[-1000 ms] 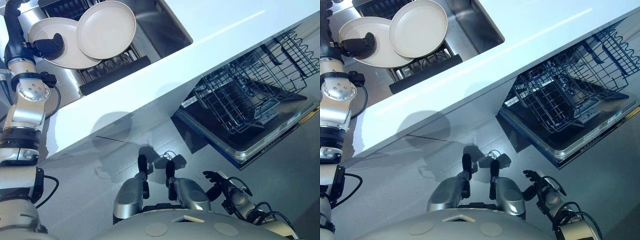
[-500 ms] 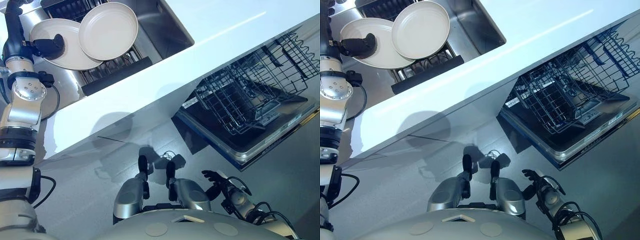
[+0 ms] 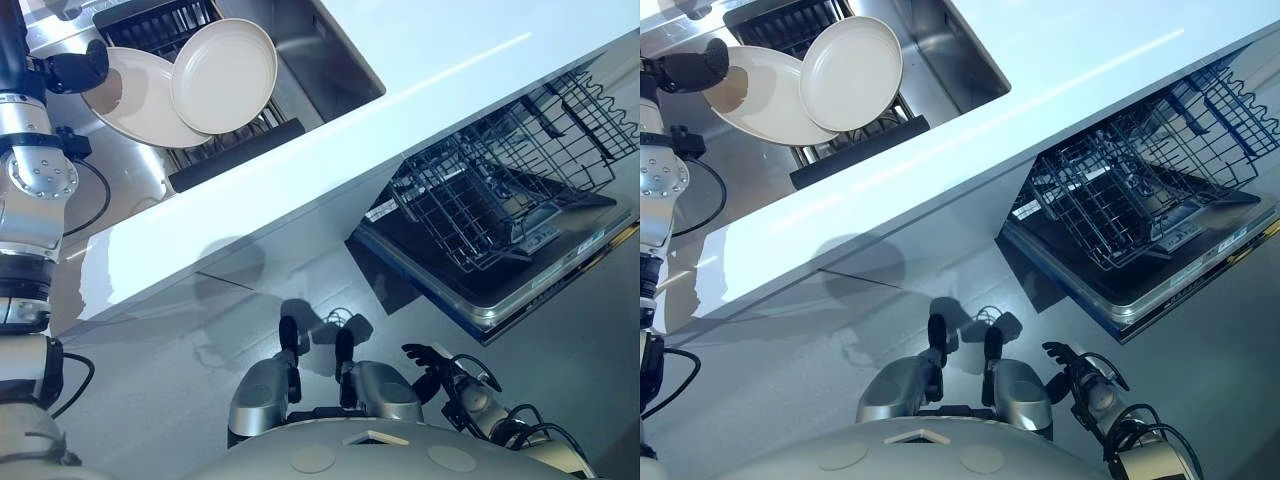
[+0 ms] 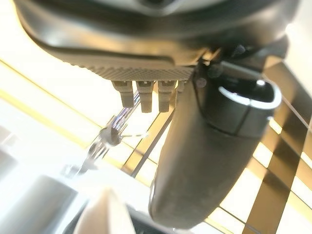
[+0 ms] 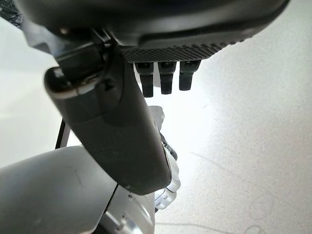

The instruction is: Pick up plates and place into dishwasher.

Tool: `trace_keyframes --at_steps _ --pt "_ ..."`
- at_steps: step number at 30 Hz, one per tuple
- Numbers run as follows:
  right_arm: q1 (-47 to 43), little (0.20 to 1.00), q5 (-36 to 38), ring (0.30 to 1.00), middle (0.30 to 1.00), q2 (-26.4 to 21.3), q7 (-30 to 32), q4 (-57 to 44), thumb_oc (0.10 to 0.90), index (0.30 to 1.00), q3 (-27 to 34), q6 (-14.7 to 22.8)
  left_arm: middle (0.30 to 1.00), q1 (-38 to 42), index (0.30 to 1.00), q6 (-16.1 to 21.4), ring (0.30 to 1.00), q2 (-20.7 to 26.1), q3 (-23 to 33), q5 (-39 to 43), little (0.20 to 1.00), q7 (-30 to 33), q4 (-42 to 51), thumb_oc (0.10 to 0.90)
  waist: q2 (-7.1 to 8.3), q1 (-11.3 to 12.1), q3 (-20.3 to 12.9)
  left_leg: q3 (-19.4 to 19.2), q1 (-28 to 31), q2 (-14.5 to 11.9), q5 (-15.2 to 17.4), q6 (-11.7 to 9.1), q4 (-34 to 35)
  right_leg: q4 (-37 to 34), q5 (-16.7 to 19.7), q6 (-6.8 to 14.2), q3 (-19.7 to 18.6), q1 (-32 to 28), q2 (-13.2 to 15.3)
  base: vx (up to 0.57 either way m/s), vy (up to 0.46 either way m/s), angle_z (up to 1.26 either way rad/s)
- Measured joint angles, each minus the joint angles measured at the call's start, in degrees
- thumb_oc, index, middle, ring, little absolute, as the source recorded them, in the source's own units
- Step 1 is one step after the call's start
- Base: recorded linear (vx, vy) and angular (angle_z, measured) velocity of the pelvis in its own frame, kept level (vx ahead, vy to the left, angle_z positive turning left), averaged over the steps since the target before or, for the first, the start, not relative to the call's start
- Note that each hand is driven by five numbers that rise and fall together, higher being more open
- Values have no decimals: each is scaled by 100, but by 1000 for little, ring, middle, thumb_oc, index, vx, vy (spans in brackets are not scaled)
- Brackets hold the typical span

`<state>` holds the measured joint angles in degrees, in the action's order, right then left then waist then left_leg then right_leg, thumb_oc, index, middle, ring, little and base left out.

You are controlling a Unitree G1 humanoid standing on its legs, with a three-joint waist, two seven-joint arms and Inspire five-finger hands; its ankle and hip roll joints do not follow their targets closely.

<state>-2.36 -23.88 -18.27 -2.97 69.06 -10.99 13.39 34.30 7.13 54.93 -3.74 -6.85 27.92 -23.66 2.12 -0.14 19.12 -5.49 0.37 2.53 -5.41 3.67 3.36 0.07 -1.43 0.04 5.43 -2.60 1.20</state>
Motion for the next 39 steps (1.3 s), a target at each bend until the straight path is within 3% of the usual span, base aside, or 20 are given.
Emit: trace_keyframes --at_steps 10,16,23,29,39 --pt "112 900 -165 900 900 53 -3 56 800 900 122 -95 900 0 900 86 900 14 3 -5 900 172 348 800 -153 -29 -254 -4 202 10 24 -37 108 -100 1 2 -34 -175 -1 4 -39 -2" --pt "182 900 -214 900 900 43 -7 51 800 900 120 -120 900 2 900 108 900 239 -59 16 900 -670 701 800 -201 -85 -421 -19 244 16 5 -8 127 -108 0 3 -46 -179 1 5 -9 -2" --pt "214 900 -204 900 900 27 -25 57 800 900 120 -119 900 64 900 53 900 645 -859 -120 900 -1493 698 800 -225 -196 -431 -158 304 -4 11 -16 133 -84 12 17 -181 -167 -16 -6 -10 -10" --pt "215 900 -192 900 900 -2 -70 53 800 900 120 -114 900 220 900 53 900 651 -1542 -217 900 -1822 454 800 -245 -336 -427 -249 292 -14 57 -59 133 -1 13 20 -346 -45 -35 16 11 -16" --pt "258 900 39 900 900 -179 -70 92 800 900 113 -113 900 961 900 -49 900 604 -2092 -344 900 -1728 -248 800 -315 -481 -337 -281 83 -31 75 -44 93 154 17 22 -514 293 -87 15 15 -13"
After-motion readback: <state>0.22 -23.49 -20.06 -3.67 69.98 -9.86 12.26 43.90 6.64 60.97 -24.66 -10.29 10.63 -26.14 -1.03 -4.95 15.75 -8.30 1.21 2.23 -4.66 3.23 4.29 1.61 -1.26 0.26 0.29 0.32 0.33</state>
